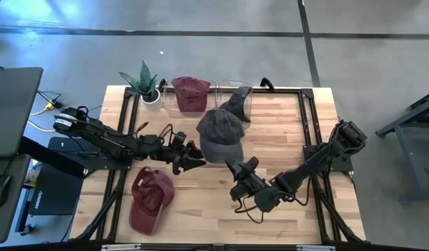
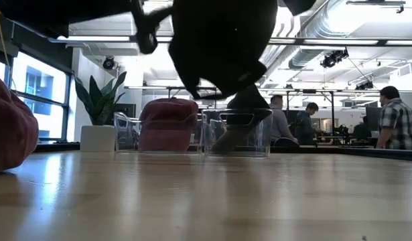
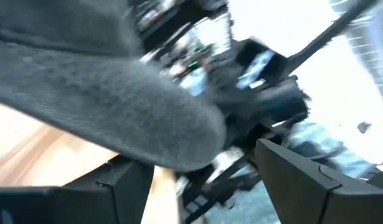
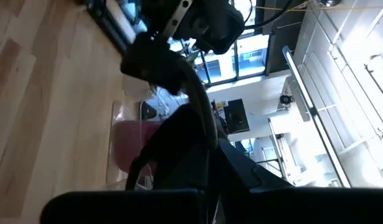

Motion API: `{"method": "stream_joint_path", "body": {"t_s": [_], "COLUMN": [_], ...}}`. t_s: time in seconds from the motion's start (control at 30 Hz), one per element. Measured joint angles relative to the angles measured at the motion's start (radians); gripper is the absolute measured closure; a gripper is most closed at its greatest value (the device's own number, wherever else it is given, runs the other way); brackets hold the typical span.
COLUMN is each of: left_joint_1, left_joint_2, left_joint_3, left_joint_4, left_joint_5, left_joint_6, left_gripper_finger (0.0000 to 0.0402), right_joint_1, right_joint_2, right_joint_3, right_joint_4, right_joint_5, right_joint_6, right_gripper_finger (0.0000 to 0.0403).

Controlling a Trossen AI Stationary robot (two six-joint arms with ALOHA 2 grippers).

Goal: Pick & Place hat
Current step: Put the black cap into the right transparent bin

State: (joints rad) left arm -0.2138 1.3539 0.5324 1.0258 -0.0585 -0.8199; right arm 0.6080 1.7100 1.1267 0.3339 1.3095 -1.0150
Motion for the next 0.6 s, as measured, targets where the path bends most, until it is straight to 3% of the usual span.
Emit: {"method": "stream_joint_path", "body": {"t_s": [0.37, 0.6], "left_joint_1": [0.025, 0.025], "left_joint_2": [0.073, 0.074], "left_joint_3": [0.004, 0.004], "left_joint_4": [0.111, 0.128], "left_joint_5": [0.002, -0.002], "left_joint_6": [0.048, 0.097], "left_gripper_finger": [0.0135, 0.02], "right_joint_1": [-0.017, -0.017], "right_joint_2": [0.002, 0.002], "right_joint_3": [-0.001, -0.001], "right_joint_4": [0.05, 0.05], "right_joint_5": [-0.065, -0.081], "right_joint_6": [-0.015, -0.012], "right_gripper_finger": [0.039, 0.039]}}
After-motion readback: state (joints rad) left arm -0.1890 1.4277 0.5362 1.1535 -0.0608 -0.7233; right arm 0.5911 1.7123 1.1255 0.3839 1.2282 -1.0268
